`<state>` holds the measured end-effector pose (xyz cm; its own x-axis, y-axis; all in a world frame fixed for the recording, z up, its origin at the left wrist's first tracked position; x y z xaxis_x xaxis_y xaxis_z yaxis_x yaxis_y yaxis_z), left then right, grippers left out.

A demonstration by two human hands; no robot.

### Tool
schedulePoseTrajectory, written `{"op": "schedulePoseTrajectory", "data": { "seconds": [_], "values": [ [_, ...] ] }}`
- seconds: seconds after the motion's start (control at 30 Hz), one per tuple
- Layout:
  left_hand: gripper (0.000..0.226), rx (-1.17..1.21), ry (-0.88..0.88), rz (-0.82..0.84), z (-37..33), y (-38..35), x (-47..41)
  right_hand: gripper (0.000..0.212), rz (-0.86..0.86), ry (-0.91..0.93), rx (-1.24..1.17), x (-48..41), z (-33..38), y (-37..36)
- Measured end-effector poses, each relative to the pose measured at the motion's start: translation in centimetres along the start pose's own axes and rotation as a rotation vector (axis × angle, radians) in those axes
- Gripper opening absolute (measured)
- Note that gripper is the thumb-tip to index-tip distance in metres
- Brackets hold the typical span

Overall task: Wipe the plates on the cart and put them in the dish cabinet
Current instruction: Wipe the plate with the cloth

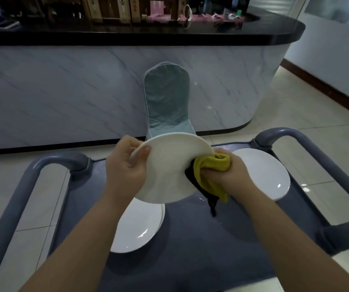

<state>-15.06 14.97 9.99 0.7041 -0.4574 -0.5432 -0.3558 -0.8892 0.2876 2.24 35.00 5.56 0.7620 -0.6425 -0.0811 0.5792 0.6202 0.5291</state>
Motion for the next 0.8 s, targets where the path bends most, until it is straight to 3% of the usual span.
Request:
{"op": "schedulePoseTrajectory", "data": {
  "seconds": [0.1,0.2,0.33,0.47,0.53,0.7,0.8],
  "values": [
    [0.003,-0.078,0.054,0.085,2.9,-2.5,1.7,0.029,-0.110,-0.095,-0.233,0.5,-3.0,-1.2],
    [0.025,-0.307,-0.003,0.162,4.0,-4.0,1.6,0.021,-0.140,-0.073,-0.217,0.5,-3.5,-1.1],
    [0.035,-0.568,-0.280,0.226,-0.7,-7.0,-0.6,0.015,-0.163,0.051,-0.088,-1.4,-1.5,1.3],
    [0.031,-0.639,-0.608,0.254,-7.6,-10.9,-2.2,0.011,-0.062,0.237,0.092,-4.1,2.4,3.3],
    [0.035,-0.675,-0.677,0.247,-9.7,-12.4,-3.1,0.016,-0.076,0.321,0.208,-4.8,4.2,4.4],
    [0.033,-0.577,-0.574,0.161,-10.8,-12.1,-5.5,0.019,-0.013,0.311,0.206,-6.2,6.4,6.8],
    [0.021,-0.352,-0.239,0.037,-7.9,-9.5,-5.3,0.019,0.010,0.220,0.162,-6.0,6.0,7.6]
  ]
}}
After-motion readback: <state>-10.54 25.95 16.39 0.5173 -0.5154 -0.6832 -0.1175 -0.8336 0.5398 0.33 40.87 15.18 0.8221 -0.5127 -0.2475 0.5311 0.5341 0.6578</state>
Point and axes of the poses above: each hand's wrist, its own x-axis away from the middle knuckle, its own y-axis out of the back of the hand, z = x × y, the point moved 10 cm from there along -x, towards the middle knuckle, and after that the axes turned 2 degrees about z, right-handed, at the moved point
